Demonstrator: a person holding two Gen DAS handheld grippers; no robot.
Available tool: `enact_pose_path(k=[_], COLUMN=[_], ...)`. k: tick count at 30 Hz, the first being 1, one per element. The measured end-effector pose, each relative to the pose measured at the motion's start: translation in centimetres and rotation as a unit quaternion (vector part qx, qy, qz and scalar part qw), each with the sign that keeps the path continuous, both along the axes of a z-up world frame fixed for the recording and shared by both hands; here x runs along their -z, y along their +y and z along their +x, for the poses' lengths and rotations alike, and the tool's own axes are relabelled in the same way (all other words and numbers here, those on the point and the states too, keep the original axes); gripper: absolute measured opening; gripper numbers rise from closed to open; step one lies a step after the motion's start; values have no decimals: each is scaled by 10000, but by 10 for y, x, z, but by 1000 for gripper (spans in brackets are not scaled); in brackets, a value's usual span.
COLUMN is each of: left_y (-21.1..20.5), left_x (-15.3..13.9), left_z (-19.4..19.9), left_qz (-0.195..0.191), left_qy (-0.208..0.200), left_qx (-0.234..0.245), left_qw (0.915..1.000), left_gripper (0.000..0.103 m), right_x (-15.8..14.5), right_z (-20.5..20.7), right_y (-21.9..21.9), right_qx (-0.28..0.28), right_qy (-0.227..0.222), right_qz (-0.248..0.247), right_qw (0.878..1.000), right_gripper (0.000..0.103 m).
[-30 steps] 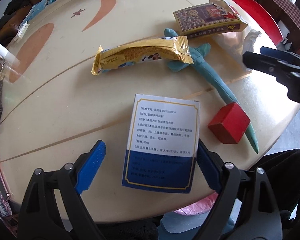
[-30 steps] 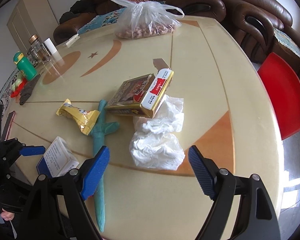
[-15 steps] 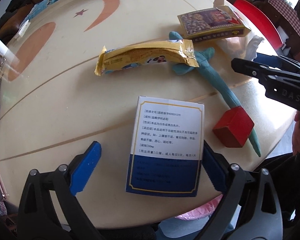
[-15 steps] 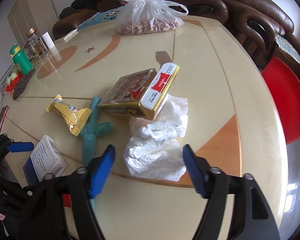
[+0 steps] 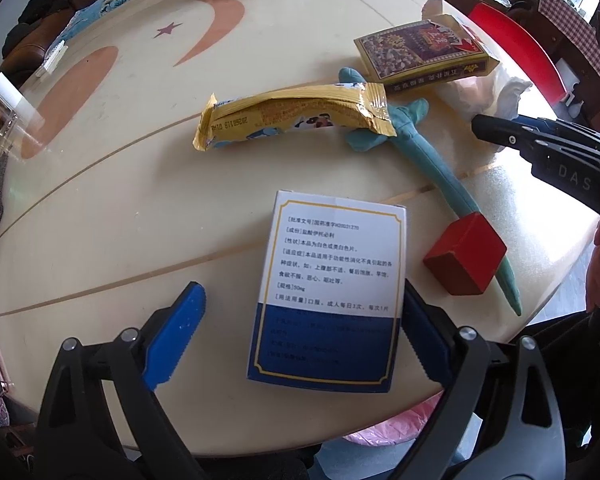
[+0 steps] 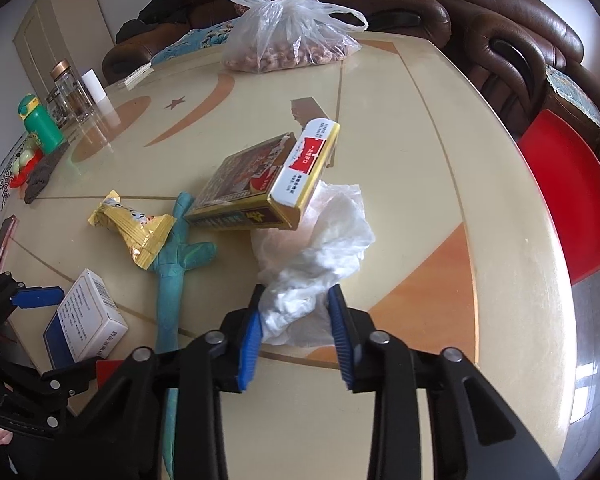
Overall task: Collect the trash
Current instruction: 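Grasp the white box with the left gripper while the right gripper grasps the tissue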
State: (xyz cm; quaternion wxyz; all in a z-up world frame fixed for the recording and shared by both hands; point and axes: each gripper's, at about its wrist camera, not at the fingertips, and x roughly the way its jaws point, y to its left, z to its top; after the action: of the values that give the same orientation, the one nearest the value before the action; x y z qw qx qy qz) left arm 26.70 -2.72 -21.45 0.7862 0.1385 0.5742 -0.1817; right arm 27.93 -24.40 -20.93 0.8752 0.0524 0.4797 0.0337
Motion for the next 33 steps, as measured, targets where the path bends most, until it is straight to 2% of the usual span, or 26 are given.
enact_pose_path(k=[7, 10, 18, 28, 33], left_y=[-7, -6, -5, 3, 7], left_x=[-8, -11, -13, -29, -40], left_z=[-4, -5, -1, 1, -9], left_qz=[-35, -50, -146, -220, -260], left_qy=[-42, -89, 1, -221, -332], left_qx=[140, 150, 52, -113, -152], left_qw=[9999, 9998, 9999, 9994, 9990], left_gripper=[74, 61, 61, 61, 61], right_x=[-5, -8, -15, -27, -43], right_z=[-6, -9, -16, -28, -39], right_y=[-1, -1, 0, -8, -10], right_qx=[40, 49, 51, 199, 249], right_qy=[-79, -131, -263, -336, -472], right_qz=[-21, -19, -142, -103, -146], right_qw=[10000, 9999, 9995, 9992, 9985], right_gripper=[24, 24, 24, 21, 20])
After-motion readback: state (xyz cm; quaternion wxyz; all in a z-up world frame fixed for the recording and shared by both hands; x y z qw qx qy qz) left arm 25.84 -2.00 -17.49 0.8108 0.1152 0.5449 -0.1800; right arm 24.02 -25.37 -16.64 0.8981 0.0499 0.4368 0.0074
